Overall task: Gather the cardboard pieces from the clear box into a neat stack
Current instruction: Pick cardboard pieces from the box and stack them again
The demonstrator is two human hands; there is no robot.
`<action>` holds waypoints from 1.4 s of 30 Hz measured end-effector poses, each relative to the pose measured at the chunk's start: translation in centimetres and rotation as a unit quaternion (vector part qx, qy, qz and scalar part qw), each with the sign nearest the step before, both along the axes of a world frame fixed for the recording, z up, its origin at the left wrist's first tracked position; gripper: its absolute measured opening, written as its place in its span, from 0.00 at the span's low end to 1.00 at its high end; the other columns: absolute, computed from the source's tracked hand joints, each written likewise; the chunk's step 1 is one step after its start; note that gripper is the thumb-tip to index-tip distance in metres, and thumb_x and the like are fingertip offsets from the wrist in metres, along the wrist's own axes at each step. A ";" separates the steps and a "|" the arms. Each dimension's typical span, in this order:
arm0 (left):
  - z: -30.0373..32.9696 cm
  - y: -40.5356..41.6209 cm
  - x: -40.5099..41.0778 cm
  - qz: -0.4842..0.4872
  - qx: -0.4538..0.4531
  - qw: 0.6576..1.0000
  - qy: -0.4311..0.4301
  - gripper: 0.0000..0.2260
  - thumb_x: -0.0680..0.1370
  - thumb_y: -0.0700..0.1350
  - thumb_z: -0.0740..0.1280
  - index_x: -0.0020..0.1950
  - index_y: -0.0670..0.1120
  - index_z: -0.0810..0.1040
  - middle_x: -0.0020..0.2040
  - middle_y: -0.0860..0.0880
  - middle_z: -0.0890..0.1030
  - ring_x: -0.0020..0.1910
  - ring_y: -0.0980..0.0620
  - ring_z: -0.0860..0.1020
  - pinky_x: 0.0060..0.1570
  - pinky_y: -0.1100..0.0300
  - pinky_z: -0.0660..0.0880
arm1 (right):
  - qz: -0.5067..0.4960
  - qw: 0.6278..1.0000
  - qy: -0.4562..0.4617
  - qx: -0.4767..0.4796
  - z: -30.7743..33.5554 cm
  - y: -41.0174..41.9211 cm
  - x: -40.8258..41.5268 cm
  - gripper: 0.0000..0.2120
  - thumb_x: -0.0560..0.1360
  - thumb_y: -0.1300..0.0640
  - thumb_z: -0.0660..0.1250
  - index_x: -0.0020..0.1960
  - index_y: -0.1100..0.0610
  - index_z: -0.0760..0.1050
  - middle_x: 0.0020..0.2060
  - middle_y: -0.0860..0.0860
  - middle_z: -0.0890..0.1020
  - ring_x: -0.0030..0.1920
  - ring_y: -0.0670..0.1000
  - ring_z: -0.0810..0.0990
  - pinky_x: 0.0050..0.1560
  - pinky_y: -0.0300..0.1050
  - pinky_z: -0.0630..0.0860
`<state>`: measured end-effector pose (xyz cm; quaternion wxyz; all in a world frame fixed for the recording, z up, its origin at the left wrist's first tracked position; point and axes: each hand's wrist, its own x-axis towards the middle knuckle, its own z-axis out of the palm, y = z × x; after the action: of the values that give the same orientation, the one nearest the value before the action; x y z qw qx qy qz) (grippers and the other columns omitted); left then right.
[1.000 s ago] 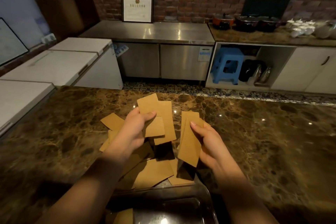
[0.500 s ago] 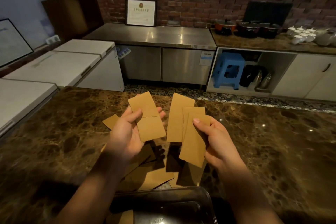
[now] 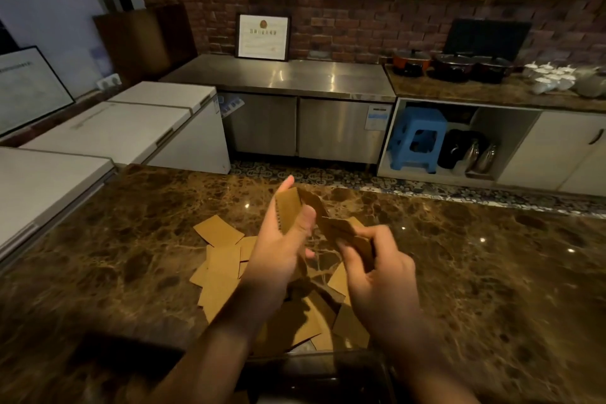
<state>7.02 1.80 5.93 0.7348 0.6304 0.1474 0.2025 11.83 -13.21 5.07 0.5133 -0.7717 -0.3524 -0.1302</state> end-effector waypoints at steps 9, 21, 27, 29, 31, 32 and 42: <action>1.0 -0.1 0.2 -0.080 -0.270 0.959 -0.037 0.19 0.73 0.62 0.65 0.63 0.65 0.79 0.48 0.42 0.86 0.45 0.42 0.86 0.42 0.45 0.82 | 0.160 0.911 0.361 0.121 2.0 -0.2 -0.1 0.07 0.73 0.49 0.73 0.49 0.44 0.79 0.46 0.50 0.86 0.46 0.53 0.86 0.43 0.49 0.84; 0.2 0.7 0.3 -0.085 -0.343 0.934 -0.057 0.10 0.81 0.49 0.62 0.61 0.55 0.76 0.55 0.38 0.85 0.42 0.39 0.84 0.37 0.45 0.81 | 0.078 0.851 0.437 0.281 2.2 -1.4 1.7 0.14 0.75 0.57 0.69 0.59 0.46 0.75 0.49 0.49 0.87 0.49 0.52 0.87 0.40 0.48 0.84; 0.4 0.4 0.2 -0.091 -0.213 0.973 -0.015 0.19 0.75 0.51 0.69 0.65 0.62 0.76 0.56 0.42 0.85 0.48 0.40 0.85 0.41 0.48 0.82 | 0.059 0.857 0.437 0.266 1.9 -1.1 1.8 0.11 0.79 0.60 0.68 0.58 0.48 0.75 0.52 0.53 0.85 0.47 0.50 0.87 0.38 0.45 0.84; 0.2 0.2 0.1 -0.114 -0.175 0.978 -0.004 0.25 0.72 0.44 0.75 0.66 0.63 0.76 0.57 0.45 0.85 0.53 0.40 0.84 0.43 0.47 0.82 | 0.057 0.859 0.447 0.243 1.9 -1.0 1.9 0.10 0.79 0.59 0.67 0.58 0.50 0.75 0.54 0.55 0.83 0.49 0.52 0.86 0.41 0.49 0.85; -0.1 0.0 0.2 -0.128 -0.167 0.977 0.011 0.25 0.71 0.41 0.75 0.64 0.61 0.78 0.57 0.46 0.85 0.54 0.40 0.84 0.45 0.45 0.82 | 0.062 0.857 0.459 0.226 1.9 -1.0 2.0 0.09 0.79 0.59 0.67 0.59 0.51 0.75 0.55 0.57 0.83 0.50 0.54 0.85 0.41 0.49 0.84; -0.1 -0.1 0.3 -0.122 -0.186 0.975 0.022 0.24 0.71 0.43 0.76 0.64 0.59 0.79 0.57 0.45 0.85 0.53 0.40 0.84 0.45 0.44 0.82 | 0.066 0.860 0.453 0.226 1.7 -1.1 2.1 0.09 0.79 0.59 0.67 0.58 0.51 0.75 0.54 0.57 0.83 0.49 0.53 0.86 0.40 0.47 0.84; -0.2 1.2 0.6 -0.181 -0.314 0.930 0.059 0.28 0.67 0.36 0.74 0.66 0.54 0.79 0.60 0.37 0.82 0.48 0.38 0.84 0.40 0.45 0.82 | 0.199 0.952 -0.182 -0.146 -0.4 -3.0 3.1 0.22 0.71 0.69 0.71 0.57 0.46 0.75 0.70 0.30 0.71 0.74 0.46 0.67 0.68 0.54 0.65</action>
<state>7.66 3.02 5.77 0.9094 0.3939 0.1304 -0.0281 14.90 -16.18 4.66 0.3379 -0.7154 -0.6015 -0.1106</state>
